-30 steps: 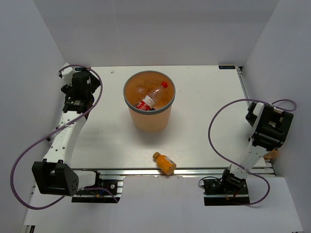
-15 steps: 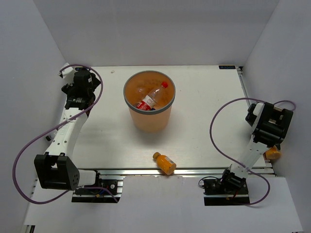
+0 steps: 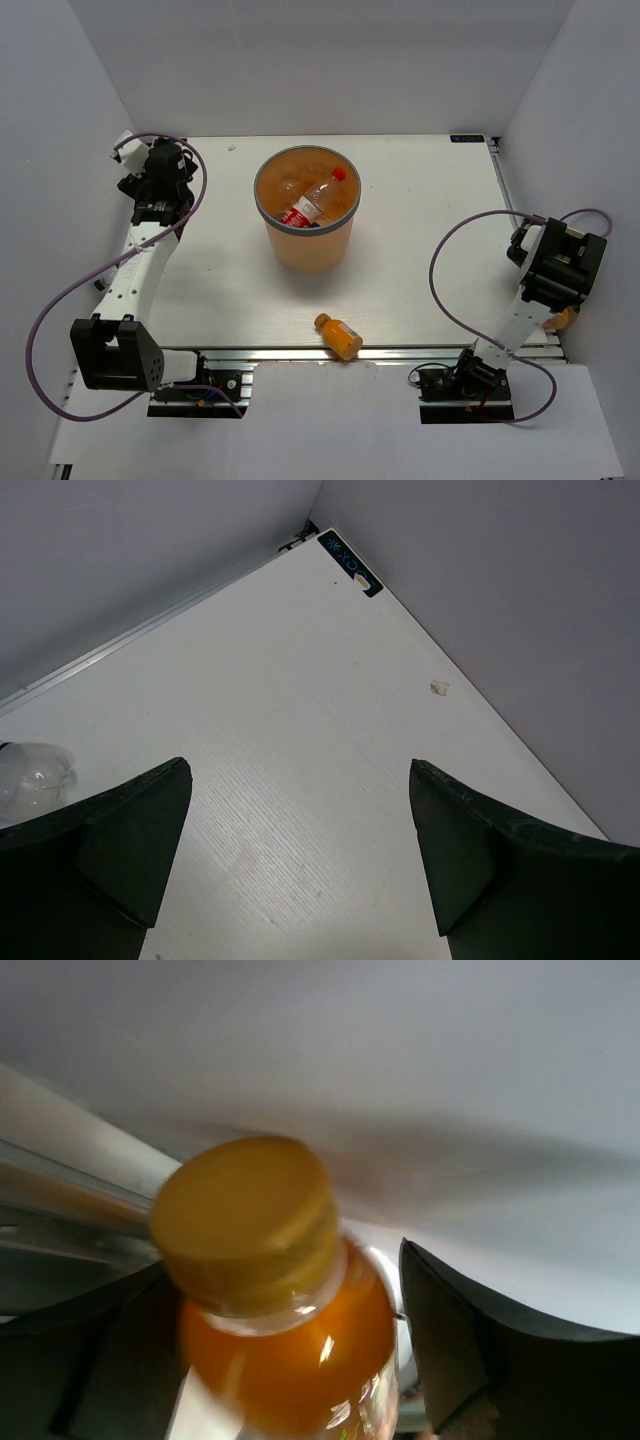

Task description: Put the plastic bottles in the bin

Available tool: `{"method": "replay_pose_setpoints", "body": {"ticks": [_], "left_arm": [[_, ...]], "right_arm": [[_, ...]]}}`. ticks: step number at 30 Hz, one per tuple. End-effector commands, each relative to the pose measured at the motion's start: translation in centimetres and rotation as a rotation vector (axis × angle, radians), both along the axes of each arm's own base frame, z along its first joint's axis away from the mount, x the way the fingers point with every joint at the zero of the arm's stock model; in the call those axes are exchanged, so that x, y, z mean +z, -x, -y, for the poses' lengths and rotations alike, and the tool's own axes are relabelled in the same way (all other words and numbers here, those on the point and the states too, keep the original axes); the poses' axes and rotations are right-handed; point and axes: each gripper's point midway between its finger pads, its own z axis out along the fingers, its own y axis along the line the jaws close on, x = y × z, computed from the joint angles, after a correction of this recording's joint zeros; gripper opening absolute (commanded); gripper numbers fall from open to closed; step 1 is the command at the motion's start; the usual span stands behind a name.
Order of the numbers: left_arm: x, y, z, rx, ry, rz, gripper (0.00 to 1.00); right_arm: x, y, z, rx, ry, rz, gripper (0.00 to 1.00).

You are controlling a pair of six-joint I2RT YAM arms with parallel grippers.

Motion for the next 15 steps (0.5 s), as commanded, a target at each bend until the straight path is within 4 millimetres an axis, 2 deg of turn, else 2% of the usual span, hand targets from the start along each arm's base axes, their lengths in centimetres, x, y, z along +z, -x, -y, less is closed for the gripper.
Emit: {"method": "replay_pose_setpoints", "body": {"ticks": [1, 2, 3, 6, 8, 12, 15], "left_arm": [[2.4, 0.5, -0.8, 0.037, -0.006, 0.078, 0.98], [2.4, 0.5, -0.9, 0.039, -0.006, 0.078, 0.98], [2.3, 0.5, -0.9, 0.039, -0.005, 0.078, 0.98], [2.4, 0.4, -0.9, 0.033, -0.007, 0.085, 0.98], [2.5, 0.5, -1.0, 0.038, -0.008, 0.082, 0.98], [2.8, 0.7, -1.0, 0.038, -0.006, 0.087, 0.98], [3.2, 0.7, -0.6, 0.016, 0.005, 0.095, 0.98]], "right_arm": [[-4.2, -4.7, 0.3, -0.044, -0.086, 0.394, 0.76], [-4.0, -4.7, 0.4, -0.047, -0.079, 0.395, 0.71], [-3.6, -4.6, 0.4, -0.051, -0.071, 0.395, 0.50], [-2.7, -4.9, 0.4, -0.060, -0.058, 0.436, 0.29], [-1.9, -5.1, 0.5, -0.064, -0.047, 0.460, 0.27], [0.3, -5.6, 0.1, -0.058, -0.036, 0.492, 0.17], [4.3, -8.3, -1.6, 0.036, -0.034, 0.568, 0.14]]}}
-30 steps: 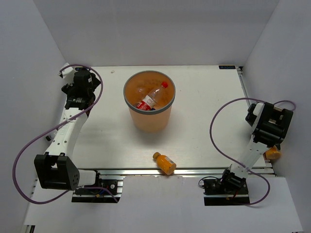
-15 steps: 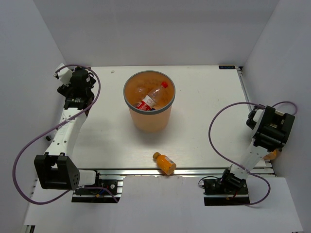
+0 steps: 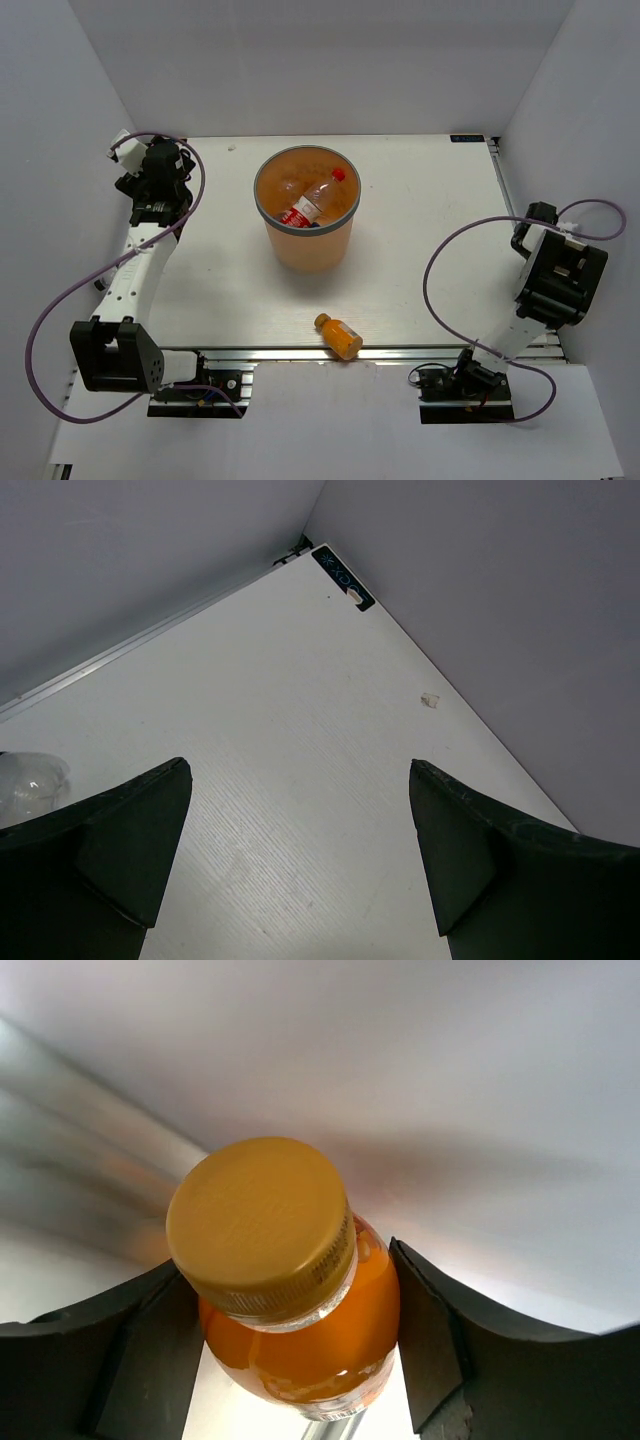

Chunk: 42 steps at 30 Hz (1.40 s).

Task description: Put the plastic bottles in the bin

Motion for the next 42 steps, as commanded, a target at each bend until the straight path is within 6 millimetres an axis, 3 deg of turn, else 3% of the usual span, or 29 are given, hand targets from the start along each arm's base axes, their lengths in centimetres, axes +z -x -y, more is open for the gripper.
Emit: {"method": "replay_pose_setpoints", "body": {"ticks": [1, 2, 4, 5, 6, 7, 8, 9, 10, 11, 12, 13, 16, 17, 18, 19, 20, 22, 23, 25, 26, 29, 31, 33, 34, 35, 42], "left_arm": [[2.5, 0.8, -0.1, -0.005, 0.009, 0.064, 0.98], [2.7, 0.8, 0.1, -0.014, 0.017, 0.069, 0.98], [2.6, 1.1, 0.2, -0.014, 0.026, 0.060, 0.98], [2.7, 1.2, 0.1, -0.008, 0.038, 0.065, 0.98], [2.2, 1.6, 0.2, -0.004, 0.044, 0.043, 0.98], [1.9, 1.8, 0.2, -0.002, 0.051, 0.031, 0.98], [1.9, 2.0, 0.2, 0.005, 0.068, 0.034, 0.98], [1.3, 2.4, 0.3, 0.007, 0.075, 0.010, 0.98], [0.8, 2.7, 0.2, 0.013, 0.080, -0.003, 0.98], [0.6, 3.1, 0.2, 0.024, 0.098, 0.002, 0.98], [-0.6, 3.6, 0.1, 0.037, 0.105, -0.030, 0.98], [-1.2, 3.9, 0.2, 0.038, 0.113, -0.044, 0.98], [-3.1, 5.1, 0.4, 0.047, 0.137, -0.094, 0.98], [-3.5, 5.4, 0.4, 0.058, 0.148, -0.100, 0.98], [-4.3, 6.0, 0.3, 0.065, 0.148, -0.117, 0.98], [-4.5, 6.3, 0.1, 0.077, 0.148, -0.118, 0.98], [-4.8, 6.7, 0.0, 0.087, 0.148, -0.124, 0.98], [-5.5, 7.5, -0.3, 0.104, 0.139, -0.149, 0.98], [-5.8, 7.8, -0.4, 0.114, 0.138, -0.155, 0.98], [-6.6, 8.2, -0.6, 0.131, 0.142, -0.172, 0.98], [-7.0, 8.2, -0.6, 0.131, 0.144, -0.181, 0.98], [-8.1, 8.7, -1.1, 0.164, 0.147, -0.219, 0.98], [-8.7, 9.0, -1.7, 0.201, 0.150, -0.238, 0.98], [-9.3, 9.5, -2.9, 0.239, 0.157, -0.262, 0.98], [-9.5, 9.5, -3.0, 0.243, 0.163, -0.270, 0.98], [-9.7, 9.7, -3.6, 0.259, 0.168, -0.275, 0.98], [-11.2, 10.5, -6.6, 0.309, 0.228, -0.305, 0.98]], "right_arm": [[4.9, -5.9, -1.6, 0.035, 0.013, 0.326, 0.13], [8.1, -8.1, -3.2, 0.112, 0.020, 0.395, 0.12], [11.6, -11.3, -6.2, 0.232, -0.032, 0.503, 0.11], [16.0, -13.9, -9.2, 0.344, -0.041, 0.618, 0.11], [18.0, -15.8, -11.9, 0.450, -0.106, 0.690, 0.10], [20.4, -17.6, -15.9, 0.574, -0.161, 0.768, 0.10], [24.9, -18.4, -18.5, 0.674, -0.196, 0.891, 0.10], [27.7, -19.8, -22.8, 0.842, -0.321, 1.010, 0.10], [30.2, -19.9, -27.9, 0.997, -0.414, 1.082, 0.10], [33.1, -19.1, -30.8, 1.119, -0.469, 1.165, 0.10], [36.3, -18.4, -35.3, 1.320, -0.568, 1.256, 0.11], [38.0, -16.8, -39.6, 1.470, -0.645, 1.289, 0.10], [42.6, -11.7, -48.4, 1.836, -0.831, 1.363, 0.11], [42.5, -11.3, -50.6, 1.897, -0.885, 1.337, 0.11], [44.3, -9.7, -52.6, 2.001, -0.926, 1.347, 0.11], [44.5, -7.8, -55.3, 2.084, -0.989, 1.318, 0.11], [43.4, -8.3, -57.3, 2.115, -1.030, 1.268, 0.11], [44.2, -6.3, -60.2, 2.206, -1.105, 1.225, 0.11], [42.7, -7.2, -61.6, 2.196, -1.137, 1.176, 0.12], [42.4, -7.2, -63.2, 2.197, -1.164, 1.144, 0.17], [40.7, -7.9, -64.1, 2.178, -1.185, 1.096, 0.24], [38.3, -8.4, -65.7, 2.160, -1.231, 1.009, 0.39], [37.2, -8.9, -66.1, 2.132, -1.237, 0.966, 0.45], [37.0, -9.4, -65.8, 2.099, -1.212, 0.962, 0.64], [37.2, -9.4, -65.6, 2.094, -1.202, 0.971, 0.81], [37.1, -9.5, -65.4, 2.083, -1.193, 0.970, 0.89], [39.1, -9.3, -63.2, 2.078, -1.062, 1.037, 0.89]]}}
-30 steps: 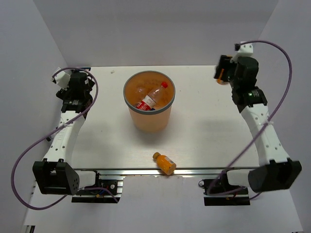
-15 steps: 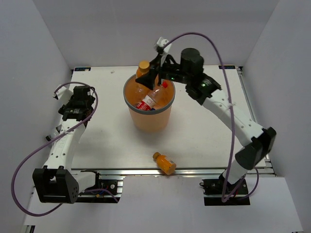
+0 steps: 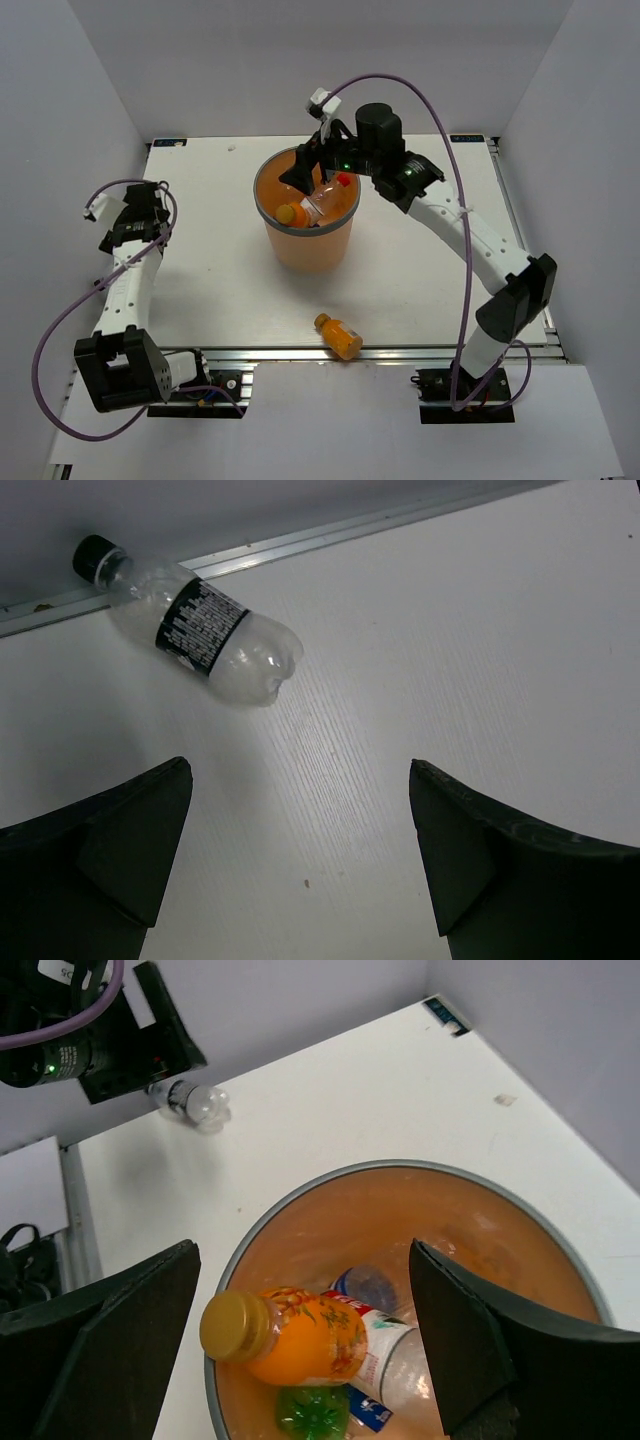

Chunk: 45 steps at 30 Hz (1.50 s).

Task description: Put the plastic bottles in the bin

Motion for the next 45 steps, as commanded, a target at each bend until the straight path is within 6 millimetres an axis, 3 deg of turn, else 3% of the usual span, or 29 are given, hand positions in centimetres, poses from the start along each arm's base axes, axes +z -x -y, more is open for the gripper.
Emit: {"method": "replay_pose_setpoints", "body": {"ticks": [1, 5, 8, 12, 19, 22, 26, 30, 33, 35, 37, 39, 42, 43, 45], "left_arm": [[-0.7, 0.5, -1.3, 0.023, 0.037, -0.007, 0.98], [-0.7, 1.1, -3.4, 0.085, 0.029, -0.032, 0.98], [-2.1, 2.6, -5.0, 0.175, 0.072, -0.071, 0.98], [-5.9, 2.3, -5.5, 0.237, 0.224, -0.038, 0.98], [-10.6, 1.4, -7.0, 0.395, 0.376, 0.002, 0.98], [-12.0, 1.4, -8.0, 0.479, 0.375, 0.001, 0.98], [-13.6, 0.7, -9.1, 0.521, 0.359, 0.008, 0.98], [-15.3, 0.5, -9.1, 0.524, 0.386, -0.050, 0.97], [-15.9, 0.5, -8.3, 0.492, 0.412, -0.048, 0.86], [-15.6, 0.5, -7.9, 0.471, 0.423, -0.031, 0.67], [-13.7, -0.5, -7.1, 0.383, 0.435, 0.020, 0.56], [-11.7, -1.8, -6.3, 0.267, 0.434, 0.061, 0.52], [-5.2, -5.8, -3.3, 0.025, 0.379, 0.208, 0.50], [-1.2, -7.5, -0.9, -0.093, 0.342, 0.286, 0.50], [3.8, -9.6, 2.3, -0.268, 0.258, 0.356, 0.50]], "right_arm": [[6.5, 0.9, 2.8, -0.079, -0.070, 0.167, 0.89], [7.2, 0.9, 5.2, -0.167, -0.052, 0.234, 0.89], [6.6, 0.3, 7.7, -0.282, -0.017, 0.254, 0.89], [5.8, 0.1, 11.2, -0.405, 0.018, 0.285, 0.89], [5.8, -0.2, 16.6, -0.566, 0.069, 0.299, 0.89], [4.2, -0.4, 18.5, -0.613, 0.108, 0.285, 0.89], [2.9, -0.4, 19.8, -0.633, 0.131, 0.267, 0.89], [2.9, -0.5, 19.8, -0.630, 0.122, 0.261, 0.89], [2.7, -0.7, 19.9, -0.635, 0.111, 0.252, 0.89], [2.8, -0.9, 20.1, -0.649, 0.091, 0.239, 0.89], [2.2, -1.0, 20.0, -0.646, 0.076, 0.227, 0.89], [1.5, -1.0, 20.3, -0.665, 0.057, 0.200, 0.89], [-1.1, -1.1, 21.1, -0.708, 0.038, 0.102, 0.89], [-2.7, -0.9, 21.2, -0.713, 0.039, 0.054, 0.89], [-3.7, -0.3, 21.5, -0.724, 0.010, 0.001, 0.89]]}}
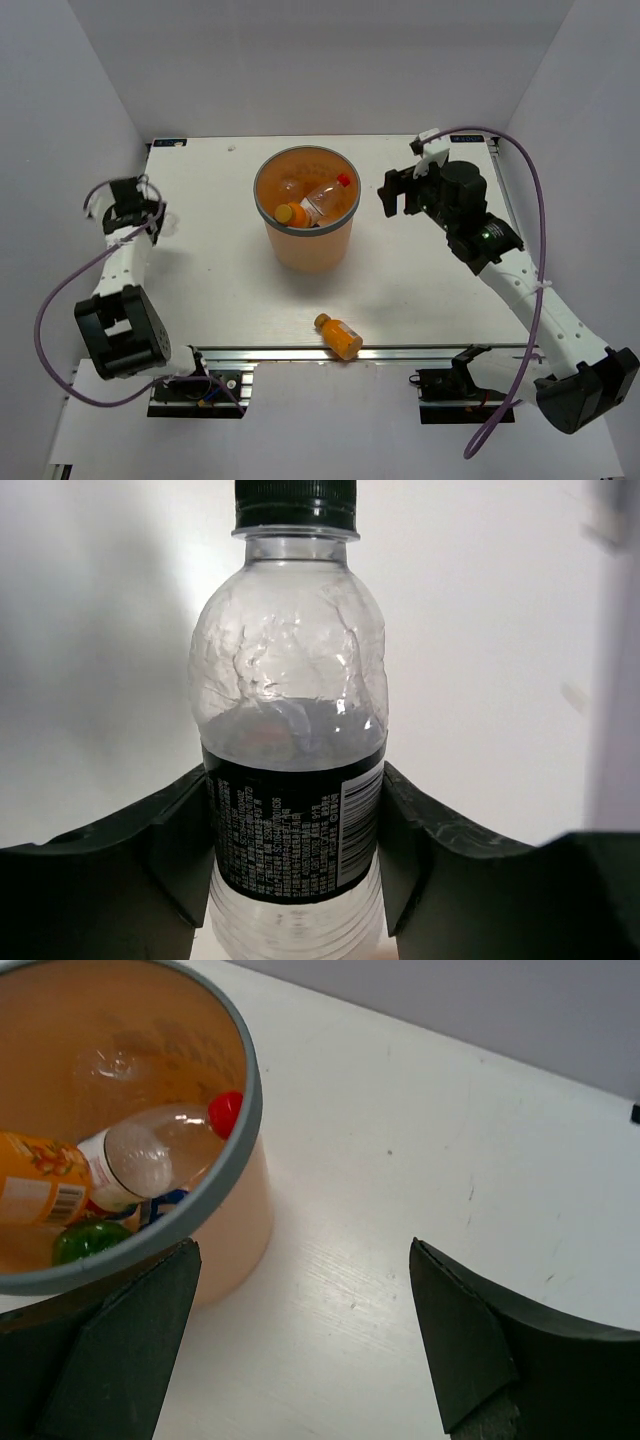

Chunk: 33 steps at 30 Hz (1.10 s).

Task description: Put the plastic bottles in the bin

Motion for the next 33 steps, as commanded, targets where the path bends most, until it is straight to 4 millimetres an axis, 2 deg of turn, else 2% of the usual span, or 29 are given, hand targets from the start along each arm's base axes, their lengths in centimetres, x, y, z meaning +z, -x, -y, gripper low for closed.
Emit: {"method": "replay_pose_setpoints", "body": {"ticks": [1, 3, 4, 6, 7, 9, 10, 12, 13, 14, 15, 16, 17, 18, 21, 22, 23, 24, 27, 28, 30, 33], "left_arm": [[15.4, -6.1, 8.1, -0.388, -0.197, 0.379, 0.50], [19.8, -6.9, 11.7, -0.533, -0.268, 0.474, 0.51], [22.5, -7.1, 15.1, -0.633, -0.290, 0.547, 0.52], [25.9, -6.7, 19.8, -0.806, -0.340, 0.653, 0.53], [26.8, -6.2, 22.9, -0.894, -0.348, 0.683, 0.53], [28.0, -5.4, 26.2, -0.982, -0.366, 0.723, 0.53], [28.0, -4.5, 29.1, -1.053, -0.355, 0.749, 0.55], [27.0, -4.1, 32.0, -1.107, -0.367, 0.739, 0.59], [26.5, -4.2, 32.7, -1.122, -0.374, 0.722, 0.59], [26.8, -4.5, 33.1, -1.128, -0.388, 0.716, 0.60], [25.1, -5.1, 34.1, -1.154, -0.388, 0.659, 0.63], [24.7, -5.4, 34.6, -1.164, -0.393, 0.640, 0.65], [24.8, -5.5, 34.8, -1.172, -0.401, 0.617, 0.66], [23.8, -5.8, 35.6, -1.194, -0.405, 0.587, 0.67], [23.8, -5.6, 36.5, -1.218, -0.415, 0.585, 0.80], [24.0, -5.5, 36.6, -1.220, -0.418, 0.588, 0.91], [24.3, -5.4, 36.6, -1.219, -0.423, 0.593, 0.97], [24.5, -5.3, 36.5, -1.220, -0.426, 0.598, 0.98], [26.1, -5.1, 35.6, -1.186, -0.463, 0.615, 0.98], [27.2, -4.8, 35.1, -1.173, -0.484, 0.630, 0.98], [27.9, -4.6, 34.0, -1.129, -0.515, 0.618, 0.98], [29.2, -4.0, 31.5, -1.019, -0.564, 0.617, 0.98]], "right_arm": [[-0.4, 1.2, 0.2, -0.015, -0.125, -0.031, 0.89], [-1.3, 2.2, -0.7, 0.045, -0.153, -0.050, 0.89], [-2.1, 2.8, -1.4, 0.093, -0.157, -0.069, 0.89], [-3.8, 4.8, -2.8, 0.201, -0.175, -0.143, 0.89], [-4.5, 5.5, -3.2, 0.226, -0.182, -0.174, 0.89], [-6.9, 6.9, -3.7, 0.249, -0.185, -0.240, 0.89], [-7.8, 8.0, -4.6, 0.266, -0.195, -0.278, 0.89], [-10.4, 9.3, -5.4, 0.267, -0.145, -0.327, 0.89], [-12.2, 11.3, -6.6, 0.307, -0.089, -0.388, 0.89], [-13.2, 12.2, -7.0, 0.316, -0.052, -0.412, 0.89], [-14.8, 13.0, -6.7, 0.292, 0.007, -0.448, 0.89], [-15.7, 14.5, -7.6, 0.316, 0.044, -0.473, 0.89], [-16.4, 15.1, -7.8, 0.314, 0.070, -0.477, 0.89], [-17.4, 15.7, -7.8, 0.320, 0.100, -0.486, 0.89], [-18.6, 18.7, -10.2, 0.441, 0.141, -0.498, 0.89], [-19.3, 19.8, -11.0, 0.480, 0.171, -0.513, 0.89], [-19.7, 20.3, -11.3, 0.491, 0.185, -0.522, 0.89], [-20.2, 20.9, -11.7, 0.512, 0.201, -0.534, 0.89], [-22.5, 22.9, -12.2, 0.560, 0.281, -0.600, 0.89], [-23.5, 24.0, -12.5, 0.585, 0.316, -0.620, 0.89], [-24.4, 25.1, -12.6, 0.608, 0.343, -0.653, 0.89], [-26.9, 25.4, -11.4, 0.545, 0.413, -0.700, 0.89]]}}
